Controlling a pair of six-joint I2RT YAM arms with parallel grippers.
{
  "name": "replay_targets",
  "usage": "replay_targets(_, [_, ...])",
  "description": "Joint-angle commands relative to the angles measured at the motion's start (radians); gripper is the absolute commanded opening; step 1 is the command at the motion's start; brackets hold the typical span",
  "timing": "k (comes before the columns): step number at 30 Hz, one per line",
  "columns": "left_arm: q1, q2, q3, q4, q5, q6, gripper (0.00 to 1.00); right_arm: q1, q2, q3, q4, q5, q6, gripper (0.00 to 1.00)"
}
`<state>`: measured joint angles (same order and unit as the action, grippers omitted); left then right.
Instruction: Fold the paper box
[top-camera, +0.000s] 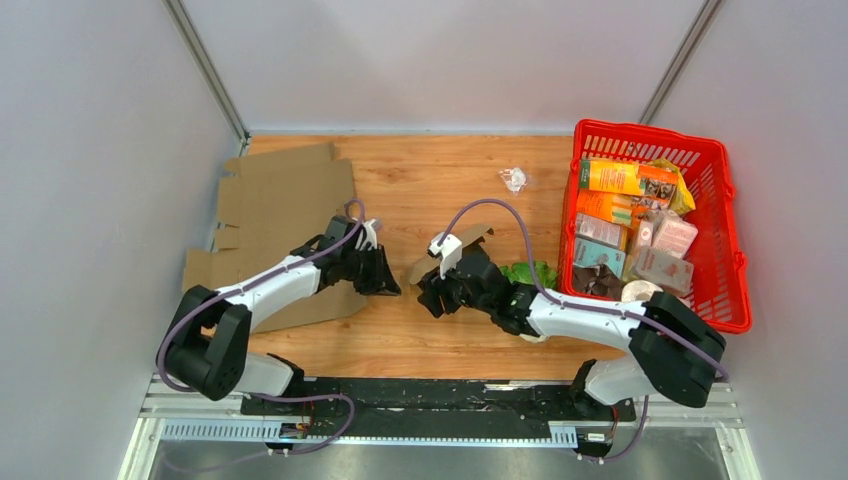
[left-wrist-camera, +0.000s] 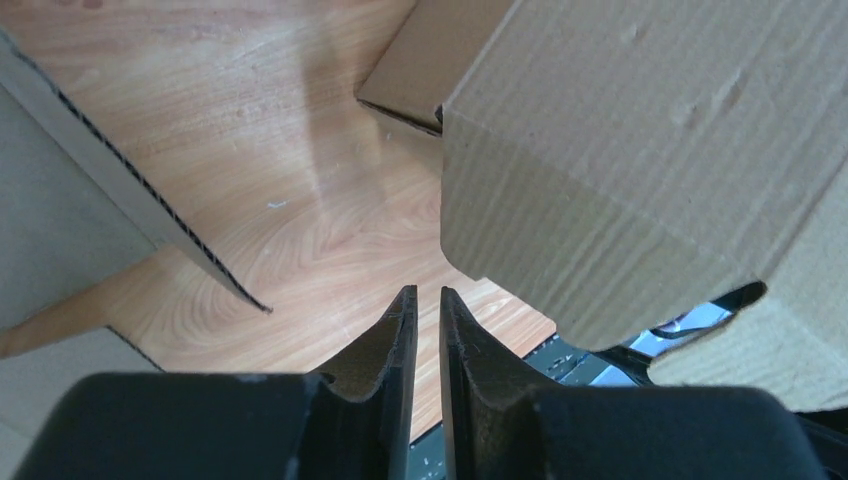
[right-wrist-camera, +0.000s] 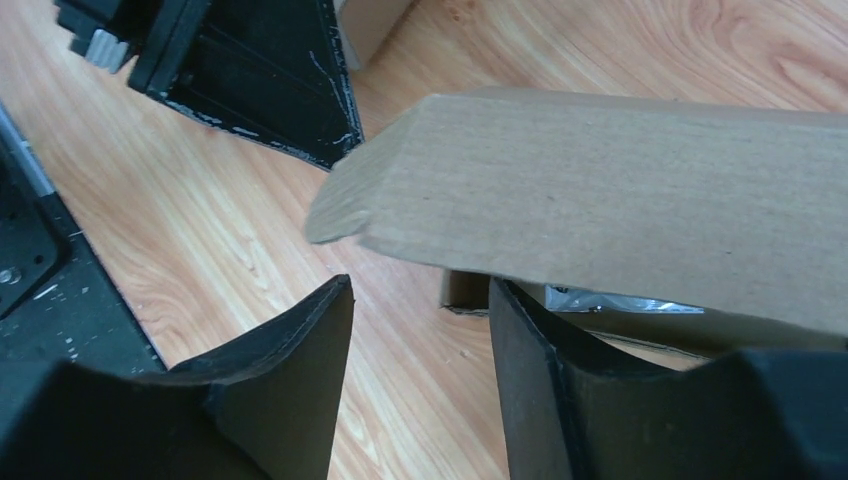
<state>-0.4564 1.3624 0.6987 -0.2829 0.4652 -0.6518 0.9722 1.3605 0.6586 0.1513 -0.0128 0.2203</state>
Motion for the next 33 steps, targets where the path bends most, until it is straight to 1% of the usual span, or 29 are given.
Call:
replay_targets(1, [-0.004,0.043,0.041,0.071,0.035,-0.023,0.22,0.000,0.022,-0.020,0.155,0.085,-0.019,0.54])
replay_targets(5, [-0.014,0.072,0.076,0.109,0.062,-0.046,0.22,0.003,0.041,-0.043,0.203,0.103,0.005,0.51])
replay_targets(9, [-0.024,0.089,0.110,0.117,0.069,-0.062,0.23,0.006,0.084,-0.054,0.215,0.109,0.043,0.47])
replay_targets(11, [-0.028,0.093,0.134,0.117,0.072,-0.069,0.23,0.006,0.091,-0.063,0.243,0.105,0.065,0.43])
replay_targets(14, [-0.034,0.107,0.162,0.114,0.076,-0.068,0.23,0.011,0.098,-0.083,0.274,0.119,0.099,0.41])
replay_targets(17, [-0.044,0.127,0.176,0.114,0.076,-0.071,0.23,0.010,0.109,-0.096,0.287,0.143,0.111,0.40])
replay_targets(25, [-0.057,0.156,0.183,0.162,0.084,-0.098,0.23,0.010,0.115,-0.082,0.281,0.140,0.119,0.40])
replay_targets(29, [-0.065,0.173,0.186,0.197,0.084,-0.131,0.23,0.011,0.141,-0.074,0.290,0.119,0.128,0.32])
replay_targets(33, [-0.073,0.181,0.205,0.197,0.076,-0.135,0.24,0.010,0.146,-0.082,0.309,0.114,0.148,0.30])
